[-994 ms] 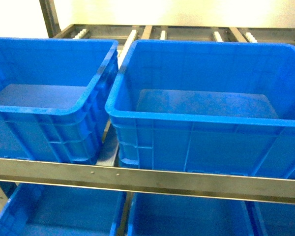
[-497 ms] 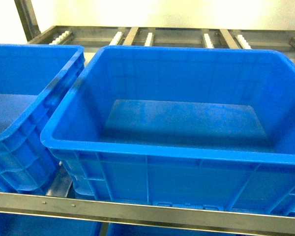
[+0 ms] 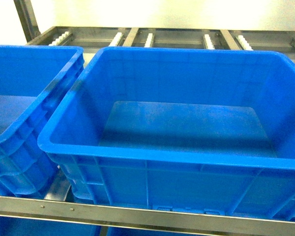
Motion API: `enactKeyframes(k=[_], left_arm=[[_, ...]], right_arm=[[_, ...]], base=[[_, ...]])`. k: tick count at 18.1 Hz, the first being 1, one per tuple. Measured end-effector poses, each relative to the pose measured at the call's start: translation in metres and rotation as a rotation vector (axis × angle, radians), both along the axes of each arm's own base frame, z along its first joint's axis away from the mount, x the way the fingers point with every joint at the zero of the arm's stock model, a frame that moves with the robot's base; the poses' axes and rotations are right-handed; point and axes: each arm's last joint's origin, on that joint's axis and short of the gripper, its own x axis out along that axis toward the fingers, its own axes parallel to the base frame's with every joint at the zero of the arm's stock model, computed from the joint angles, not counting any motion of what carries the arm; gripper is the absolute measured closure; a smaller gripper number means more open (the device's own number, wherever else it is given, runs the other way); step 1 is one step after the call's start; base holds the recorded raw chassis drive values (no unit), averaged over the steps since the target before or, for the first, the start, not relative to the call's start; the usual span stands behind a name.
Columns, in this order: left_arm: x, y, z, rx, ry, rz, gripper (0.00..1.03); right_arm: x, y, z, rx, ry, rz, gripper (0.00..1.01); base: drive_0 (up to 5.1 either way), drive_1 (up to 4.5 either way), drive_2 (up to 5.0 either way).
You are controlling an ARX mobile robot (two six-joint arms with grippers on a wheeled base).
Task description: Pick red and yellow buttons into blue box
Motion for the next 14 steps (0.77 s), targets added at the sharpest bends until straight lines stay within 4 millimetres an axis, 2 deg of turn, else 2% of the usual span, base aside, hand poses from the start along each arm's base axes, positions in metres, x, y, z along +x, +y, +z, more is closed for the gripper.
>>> enactKeyframes(k=[7, 9, 10, 11, 14], left_arm=[[0.000, 0.000, 0.000, 0.000, -0.002, 0.000, 0.78], [0.000, 0.000, 0.000, 0.000, 0.000, 0.000, 0.78], [0.000, 0.000, 0.000, 0.000, -0.001, 0.000, 0.78], [0.000, 0.000, 0.000, 0.000, 0.000, 0.000, 0.78], [0.000, 0.000, 0.000, 0.000, 0.000, 0.000, 0.78]], right_arm=[[-0.004, 0.001, 0.005, -0.009, 0.011, 0.011, 0.72], [-0.008, 0.010, 0.045, 0.019, -0.100, 0.072, 0.72], [-0.004, 0.019, 0.069, 0.055, -0.180, 0.115, 0.72], [0.002, 0.027, 0.080, 0.070, -0.216, 0.144, 0.72], [0.044, 0.058, 0.070, 0.061, -0.174, 0.213, 0.72]], base=[[3.7, 1.17, -4.8], [3.7, 1.17, -4.8], [3.7, 1.17, -4.8], [3.7, 1.17, -4.8], [0.0, 0.00, 0.0]])
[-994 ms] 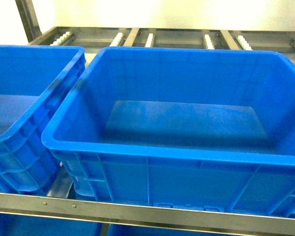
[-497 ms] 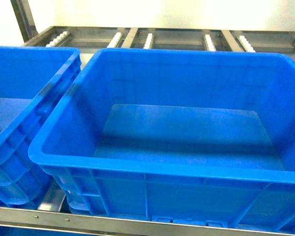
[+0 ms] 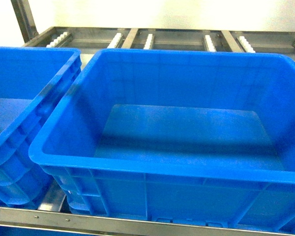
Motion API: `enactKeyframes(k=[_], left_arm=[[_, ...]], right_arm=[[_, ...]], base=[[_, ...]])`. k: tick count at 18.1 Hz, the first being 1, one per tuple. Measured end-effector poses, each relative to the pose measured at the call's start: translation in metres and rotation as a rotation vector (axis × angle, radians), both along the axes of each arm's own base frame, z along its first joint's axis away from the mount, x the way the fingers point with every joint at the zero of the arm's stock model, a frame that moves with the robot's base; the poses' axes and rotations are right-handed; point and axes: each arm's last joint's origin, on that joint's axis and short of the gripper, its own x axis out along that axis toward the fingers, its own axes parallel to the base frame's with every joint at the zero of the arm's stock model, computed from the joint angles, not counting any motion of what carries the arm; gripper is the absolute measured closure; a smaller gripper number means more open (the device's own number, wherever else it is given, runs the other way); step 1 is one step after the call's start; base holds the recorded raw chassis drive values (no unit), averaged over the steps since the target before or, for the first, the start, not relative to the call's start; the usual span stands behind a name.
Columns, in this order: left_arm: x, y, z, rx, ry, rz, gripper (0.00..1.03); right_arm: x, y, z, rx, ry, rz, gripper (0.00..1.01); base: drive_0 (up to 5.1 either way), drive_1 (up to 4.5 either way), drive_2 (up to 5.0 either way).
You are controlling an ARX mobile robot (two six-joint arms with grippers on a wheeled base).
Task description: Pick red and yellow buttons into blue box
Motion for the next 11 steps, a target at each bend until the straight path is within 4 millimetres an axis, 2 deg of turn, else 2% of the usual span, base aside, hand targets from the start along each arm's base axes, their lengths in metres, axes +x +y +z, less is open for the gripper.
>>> enactKeyframes(k=[2, 5, 7, 8, 10, 11], left_arm=[[0.000, 0.000, 0.000, 0.000, -0.001, 0.000, 0.78], [0.000, 0.000, 0.000, 0.000, 0.000, 0.000, 0.78], [0.000, 0.000, 0.000, 0.000, 0.000, 0.000, 0.78], [0.000, 0.000, 0.000, 0.000, 0.000, 0.000, 0.78], [0.000, 0.000, 0.000, 0.000, 0.000, 0.000, 0.78], [0.000, 0.000, 0.000, 0.000, 0.000, 0.000, 0.78]], right_arm=[[0.035, 0.020, -0.001, 0.009, -0.004, 0.046, 0.72], [0.083, 0.031, -0.017, -0.060, 0.012, 0.045, 0.72], [0.129, 0.025, -0.034, -0.130, 0.039, 0.010, 0.72], [0.140, 0.021, -0.039, -0.149, 0.037, -0.005, 0.72], [0.169, 0.000, -0.065, -0.233, 0.115, -0.058, 0.72], [0.171, -0.008, -0.071, -0.246, 0.155, -0.077, 0.72]], base=[[0.0, 0.00, 0.0], [0.0, 0.00, 0.0], [0.0, 0.00, 0.0], [0.0, 0.00, 0.0], [0.0, 0.00, 0.0], [0.0, 0.00, 0.0]])
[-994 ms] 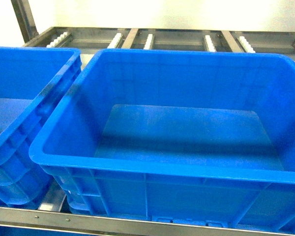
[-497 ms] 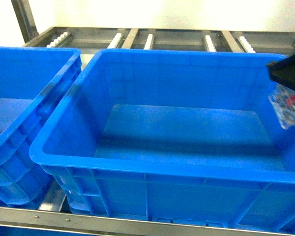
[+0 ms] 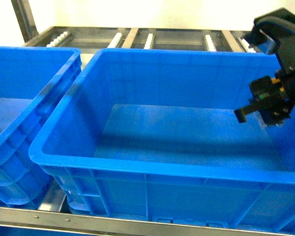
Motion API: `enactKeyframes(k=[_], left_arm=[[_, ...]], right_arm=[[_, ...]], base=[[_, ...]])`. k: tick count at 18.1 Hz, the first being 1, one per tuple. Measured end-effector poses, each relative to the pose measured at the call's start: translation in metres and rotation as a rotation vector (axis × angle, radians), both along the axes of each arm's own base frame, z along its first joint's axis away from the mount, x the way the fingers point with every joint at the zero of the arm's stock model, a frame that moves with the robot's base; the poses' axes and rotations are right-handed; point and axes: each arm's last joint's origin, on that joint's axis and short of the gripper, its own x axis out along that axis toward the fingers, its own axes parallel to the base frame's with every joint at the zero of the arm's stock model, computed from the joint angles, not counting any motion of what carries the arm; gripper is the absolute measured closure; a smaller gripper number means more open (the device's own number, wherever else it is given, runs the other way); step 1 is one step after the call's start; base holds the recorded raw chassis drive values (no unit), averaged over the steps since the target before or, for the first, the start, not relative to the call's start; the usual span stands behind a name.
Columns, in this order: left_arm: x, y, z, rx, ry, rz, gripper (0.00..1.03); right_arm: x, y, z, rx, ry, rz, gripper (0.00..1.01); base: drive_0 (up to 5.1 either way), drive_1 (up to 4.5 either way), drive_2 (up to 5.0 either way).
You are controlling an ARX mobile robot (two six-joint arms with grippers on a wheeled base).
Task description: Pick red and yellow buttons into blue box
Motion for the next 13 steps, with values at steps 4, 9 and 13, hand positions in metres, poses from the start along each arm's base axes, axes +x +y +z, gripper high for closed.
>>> enactKeyframes(k=[4, 9, 13], left_arm=[[0.000, 0.000, 0.000, 0.000, 0.000, 0.000, 0.78], [0.001, -0.002, -0.001, -0.006, 0.020, -0.017, 0.78], [0.050, -0.022, 0.021, -0.081, 0.157, -0.228, 0.78]], right_arm=[[0.004, -0.006, 0.000, -0.007, 0.004, 0.001, 0.48], [0.004, -0.005, 0.001, -0.006, 0.002, 0.007, 0.04], [0.004, -0.004, 0.001, -0.004, 0.002, 0.010, 0.03]], base=[[0.0, 0.00, 0.0], [0.0, 0.00, 0.0], [0.0, 0.00, 0.0]])
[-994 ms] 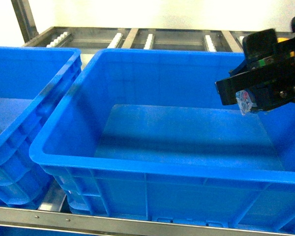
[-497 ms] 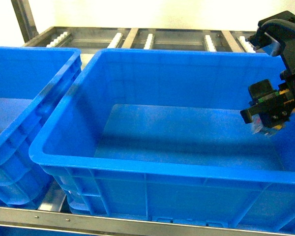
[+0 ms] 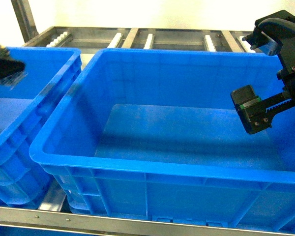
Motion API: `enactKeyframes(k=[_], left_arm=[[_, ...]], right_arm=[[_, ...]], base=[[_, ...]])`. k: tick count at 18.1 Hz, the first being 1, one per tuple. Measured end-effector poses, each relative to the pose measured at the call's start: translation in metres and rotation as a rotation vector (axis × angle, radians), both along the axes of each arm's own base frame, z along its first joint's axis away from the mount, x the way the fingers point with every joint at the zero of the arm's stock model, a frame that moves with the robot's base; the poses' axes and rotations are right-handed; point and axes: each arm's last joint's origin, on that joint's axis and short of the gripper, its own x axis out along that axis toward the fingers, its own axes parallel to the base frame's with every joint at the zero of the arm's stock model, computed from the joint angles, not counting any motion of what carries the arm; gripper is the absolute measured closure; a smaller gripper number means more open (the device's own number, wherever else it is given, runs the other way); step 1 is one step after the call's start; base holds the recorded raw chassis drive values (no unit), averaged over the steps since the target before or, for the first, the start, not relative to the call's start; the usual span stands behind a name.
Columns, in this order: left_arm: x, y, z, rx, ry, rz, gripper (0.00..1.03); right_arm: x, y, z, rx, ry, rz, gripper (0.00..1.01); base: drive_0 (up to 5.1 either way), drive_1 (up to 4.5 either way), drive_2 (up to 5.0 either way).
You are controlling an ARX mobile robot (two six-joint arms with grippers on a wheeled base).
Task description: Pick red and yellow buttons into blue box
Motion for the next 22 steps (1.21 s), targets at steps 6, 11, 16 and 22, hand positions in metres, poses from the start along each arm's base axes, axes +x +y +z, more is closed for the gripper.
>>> enactKeyframes(k=[6, 11, 16, 22], left_arm=[[0.044, -0.032, -0.012, -0.039, 0.209, -0.149, 0.78], [0.068, -0.099, -0.015, -0.042, 0.343, -0.354, 0.78], [0.092, -0.124, -0.041, 0.049, 0.415, -0.340, 0.78], [0.094, -0.126, -0.047, 0.064, 0.439, -0.349, 0.31]], right_arm=[[0.000, 0.000, 0.000, 0.000, 0.000, 0.000, 0.03], [0.000, 0.000, 0.000, 0.000, 0.000, -0.001, 0.03], [0.000, 0.000, 0.000, 0.000, 0.000, 0.000, 0.03], [0.000, 0.000, 0.000, 0.000, 0.000, 0.000, 0.03]], base=[[0.0, 0.00, 0.0], [0.0, 0.00, 0.0], [0.0, 0.00, 0.0], [0.0, 0.00, 0.0]])
